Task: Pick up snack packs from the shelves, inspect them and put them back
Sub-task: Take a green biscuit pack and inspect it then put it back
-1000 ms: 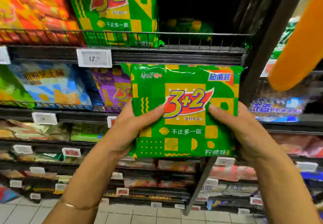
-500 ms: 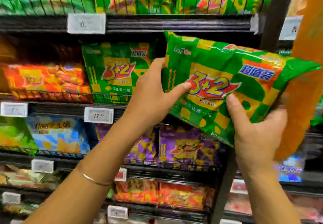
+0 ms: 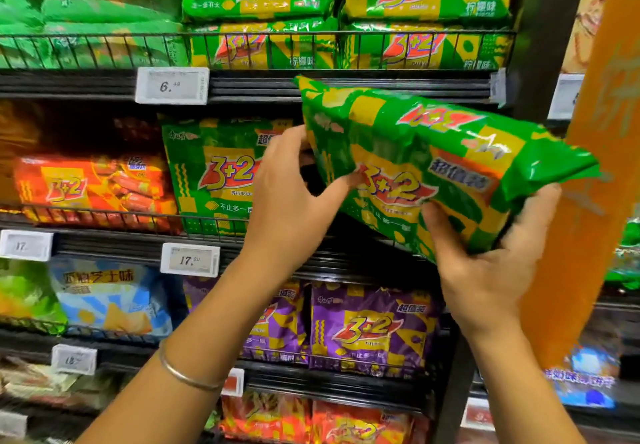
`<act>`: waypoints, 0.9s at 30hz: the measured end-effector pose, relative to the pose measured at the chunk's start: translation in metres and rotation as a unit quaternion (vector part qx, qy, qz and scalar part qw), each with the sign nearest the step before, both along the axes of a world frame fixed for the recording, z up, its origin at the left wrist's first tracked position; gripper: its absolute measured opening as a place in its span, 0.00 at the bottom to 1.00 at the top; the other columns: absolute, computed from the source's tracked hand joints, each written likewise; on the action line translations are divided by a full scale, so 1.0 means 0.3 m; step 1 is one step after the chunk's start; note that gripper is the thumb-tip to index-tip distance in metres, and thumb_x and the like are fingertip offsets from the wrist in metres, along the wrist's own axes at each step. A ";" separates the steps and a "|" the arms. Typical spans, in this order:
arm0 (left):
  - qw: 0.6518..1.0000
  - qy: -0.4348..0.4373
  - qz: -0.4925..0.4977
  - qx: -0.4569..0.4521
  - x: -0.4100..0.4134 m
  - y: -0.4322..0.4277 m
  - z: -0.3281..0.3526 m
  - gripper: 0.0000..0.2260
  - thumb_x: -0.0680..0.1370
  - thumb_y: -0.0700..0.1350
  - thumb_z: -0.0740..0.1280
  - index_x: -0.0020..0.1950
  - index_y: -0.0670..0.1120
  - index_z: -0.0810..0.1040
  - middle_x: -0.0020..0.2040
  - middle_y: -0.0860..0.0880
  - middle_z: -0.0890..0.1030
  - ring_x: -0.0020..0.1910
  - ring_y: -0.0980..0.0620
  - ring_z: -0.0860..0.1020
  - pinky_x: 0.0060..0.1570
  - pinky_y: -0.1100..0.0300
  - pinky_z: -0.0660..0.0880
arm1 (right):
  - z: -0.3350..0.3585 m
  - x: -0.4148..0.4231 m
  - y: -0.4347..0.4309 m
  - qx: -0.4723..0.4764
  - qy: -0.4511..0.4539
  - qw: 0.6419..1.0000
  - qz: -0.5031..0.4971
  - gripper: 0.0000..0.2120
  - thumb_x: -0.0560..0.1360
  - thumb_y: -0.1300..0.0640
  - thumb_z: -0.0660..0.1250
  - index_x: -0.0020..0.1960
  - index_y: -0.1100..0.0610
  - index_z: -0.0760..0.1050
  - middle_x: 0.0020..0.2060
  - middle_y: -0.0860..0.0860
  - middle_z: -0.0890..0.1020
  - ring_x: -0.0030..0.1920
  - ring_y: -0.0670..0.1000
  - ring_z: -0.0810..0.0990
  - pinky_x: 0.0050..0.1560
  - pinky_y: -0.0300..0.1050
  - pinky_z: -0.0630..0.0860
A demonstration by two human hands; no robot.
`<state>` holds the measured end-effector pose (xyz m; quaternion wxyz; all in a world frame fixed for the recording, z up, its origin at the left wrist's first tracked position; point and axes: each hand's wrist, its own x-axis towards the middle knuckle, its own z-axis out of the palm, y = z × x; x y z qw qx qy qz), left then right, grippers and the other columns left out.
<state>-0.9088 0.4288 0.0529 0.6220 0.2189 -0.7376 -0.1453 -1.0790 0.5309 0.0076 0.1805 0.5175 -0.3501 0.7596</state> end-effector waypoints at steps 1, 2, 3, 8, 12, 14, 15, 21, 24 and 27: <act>1.000 0.007 0.026 -0.004 0.006 -0.004 -0.004 0.21 0.73 0.54 0.80 0.61 0.54 0.76 0.56 0.53 0.80 0.55 0.58 0.79 0.53 0.66 0.75 | 0.002 0.000 -0.010 0.011 -0.005 1.000 0.003 0.25 0.75 0.42 0.77 0.66 0.42 0.69 0.59 0.48 0.78 0.60 0.53 0.80 0.60 0.47 0.77; 0.999 0.013 0.046 -0.006 0.011 -0.011 -0.008 0.21 0.72 0.54 0.80 0.59 0.53 0.76 0.55 0.52 0.80 0.54 0.57 0.79 0.52 0.68 0.73 | 0.001 -0.003 -0.023 0.023 -0.007 1.000 -0.006 0.23 0.74 0.40 0.77 0.64 0.38 0.70 0.60 0.49 0.78 0.61 0.53 0.80 0.61 0.49 0.78; 0.998 0.020 0.061 -0.003 0.016 -0.018 -0.013 0.21 0.72 0.54 0.81 0.58 0.51 0.76 0.54 0.52 0.81 0.53 0.55 0.79 0.52 0.68 0.72 | 0.001 -0.005 -0.036 0.031 0.001 0.999 -0.033 0.22 0.74 0.39 0.76 0.63 0.39 0.72 0.60 0.53 0.76 0.61 0.55 0.78 0.61 0.52 0.77; 0.993 0.051 0.104 0.017 0.030 -0.031 -0.054 0.21 0.71 0.54 0.81 0.53 0.52 0.72 0.48 0.54 0.78 0.47 0.60 0.74 0.46 0.73 0.67 | 0.025 0.013 -0.066 0.078 0.023 0.987 -0.138 0.25 0.75 0.49 0.76 0.65 0.61 0.75 0.58 0.50 0.71 0.57 0.48 0.75 0.55 0.40 0.75; 0.990 0.040 0.138 0.001 0.022 -0.037 -0.074 0.24 0.70 0.55 0.81 0.53 0.47 0.70 0.48 0.50 0.75 0.44 0.52 0.70 0.45 0.69 0.68 | 0.051 0.033 -0.081 0.144 -0.029 0.985 -0.092 0.28 0.77 0.62 0.73 0.74 0.57 0.66 0.64 0.52 0.77 0.65 0.48 0.77 0.66 0.47 0.76; 0.986 0.029 0.159 -0.029 0.015 -0.040 -0.074 0.26 0.71 0.57 0.80 0.55 0.43 0.73 0.48 0.51 0.72 0.44 0.57 0.66 0.45 0.74 0.66 | 0.062 0.041 -0.096 0.179 -0.047 0.980 -0.078 0.24 0.79 0.63 0.70 0.71 0.56 0.65 0.62 0.51 0.77 0.63 0.51 0.78 0.65 0.54 0.77; 0.984 0.019 0.172 -0.044 0.011 -0.042 -0.073 0.27 0.72 0.57 0.79 0.58 0.41 0.74 0.49 0.52 0.71 0.45 0.59 0.65 0.46 0.76 0.65 | 0.066 0.042 -0.104 0.198 -0.055 0.975 -0.081 0.23 0.80 0.61 0.69 0.70 0.55 0.63 0.62 0.50 0.76 0.63 0.51 0.76 0.66 0.53 0.75; 0.954 -0.086 0.272 -0.096 -0.011 -0.063 -0.079 0.22 0.77 0.60 0.70 0.58 0.42 0.78 0.55 0.45 0.77 0.53 0.42 0.73 0.48 0.51 0.69 | 0.079 -0.006 -0.149 0.303 -0.126 0.943 -0.057 0.47 0.80 0.34 0.62 0.83 0.61 0.45 0.82 0.58 0.59 0.82 0.57 0.57 0.81 0.60 0.57; 0.933 -0.111 0.321 -0.122 0.002 -0.087 -0.061 0.24 0.76 0.63 0.71 0.59 0.45 0.79 0.67 0.43 0.74 0.67 0.39 0.71 0.57 0.44 0.68 | 0.093 -0.038 -0.177 0.331 -0.133 0.931 -0.083 0.46 0.80 0.32 0.60 0.84 0.58 0.43 0.82 0.58 0.58 0.82 0.59 0.57 0.80 0.62 0.58; 0.928 -0.141 0.310 -0.149 0.042 -0.133 -0.016 0.28 0.76 0.66 0.66 0.64 0.44 0.74 0.66 0.42 0.75 0.69 0.38 0.72 0.70 0.37 0.66 | 0.118 -0.051 -0.197 0.366 -0.145 0.915 -0.084 0.43 0.79 0.29 0.59 0.81 0.56 0.52 0.78 0.58 0.63 0.77 0.62 0.65 0.76 0.67 0.63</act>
